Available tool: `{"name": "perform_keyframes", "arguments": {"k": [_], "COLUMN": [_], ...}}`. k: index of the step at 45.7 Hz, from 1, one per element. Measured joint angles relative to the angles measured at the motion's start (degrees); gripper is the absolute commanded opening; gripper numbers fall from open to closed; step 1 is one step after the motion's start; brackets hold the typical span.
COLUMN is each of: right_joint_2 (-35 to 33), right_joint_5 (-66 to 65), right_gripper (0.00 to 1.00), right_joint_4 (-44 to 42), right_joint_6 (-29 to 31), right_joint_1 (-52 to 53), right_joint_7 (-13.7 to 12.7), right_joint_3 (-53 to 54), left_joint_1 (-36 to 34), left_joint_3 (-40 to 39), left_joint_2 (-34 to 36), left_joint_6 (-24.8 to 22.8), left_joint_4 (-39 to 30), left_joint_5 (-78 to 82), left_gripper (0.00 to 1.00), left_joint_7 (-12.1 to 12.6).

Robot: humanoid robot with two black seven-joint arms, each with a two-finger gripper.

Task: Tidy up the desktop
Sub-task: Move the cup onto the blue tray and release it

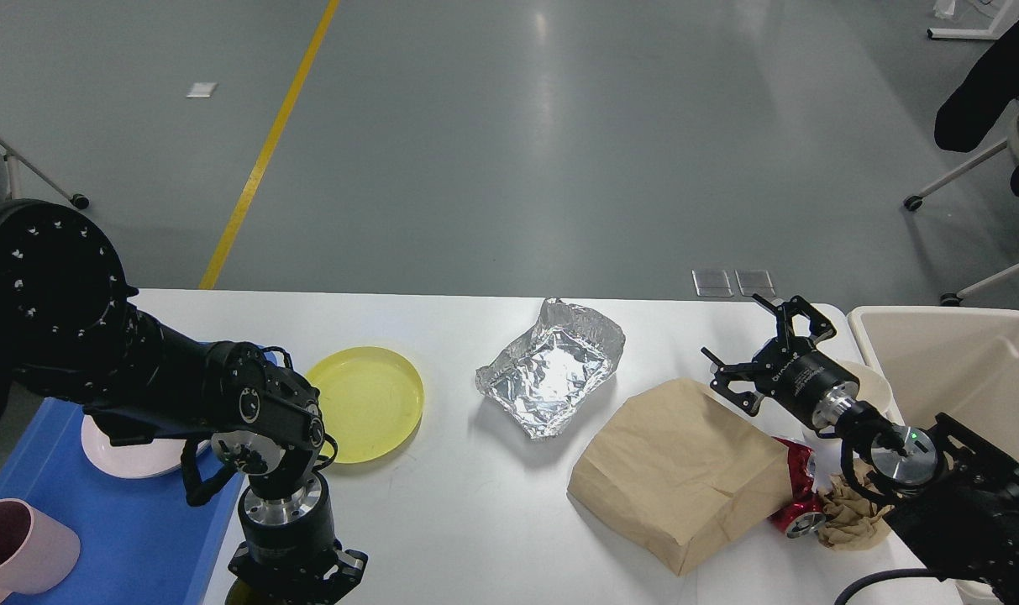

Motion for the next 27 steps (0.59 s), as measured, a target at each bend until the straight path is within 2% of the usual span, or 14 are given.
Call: {"name": "perform_keyframes", "arguments": {"k": [10, 15, 21, 27], "right_joint_2": [0.0, 0.0, 0.0, 0.0], "right_joint_5": [0.0, 0.0, 0.0, 0.0], "right_gripper": [1.0, 1.0, 1.0, 1.0], "right_joint_4": [0.0, 0.0, 0.0, 0.0], "right_joint_6": [0.0, 0.0, 0.0, 0.0], "right_joint_1": [0.0, 0.01, 0.03, 0.04], "right_joint_7": [0.0, 0.0, 0.0, 0.0], "right_joint_3": [0.0, 0.0, 0.0, 0.0], "left_joint_1": [-5.31, -9.23, -10.59, -9.66], "left_joint_3": [0.65, 3.06, 7.2, 11.65], "left_joint_2": [1.68, 3.09, 4.7, 7.99], "left_joint_6": [-14.85, -16.52, -16.71, -16.75], "left_joint_4": [-0.08, -0.21, 0.18, 4.9], "left_joint_5": [-2.12, -3.36, -3.7, -3.15], "left_gripper": [0.0, 0.0, 0.0, 0.0], "left_joint_7": [-0.01, -0.39, -0.6, -0.59]}}
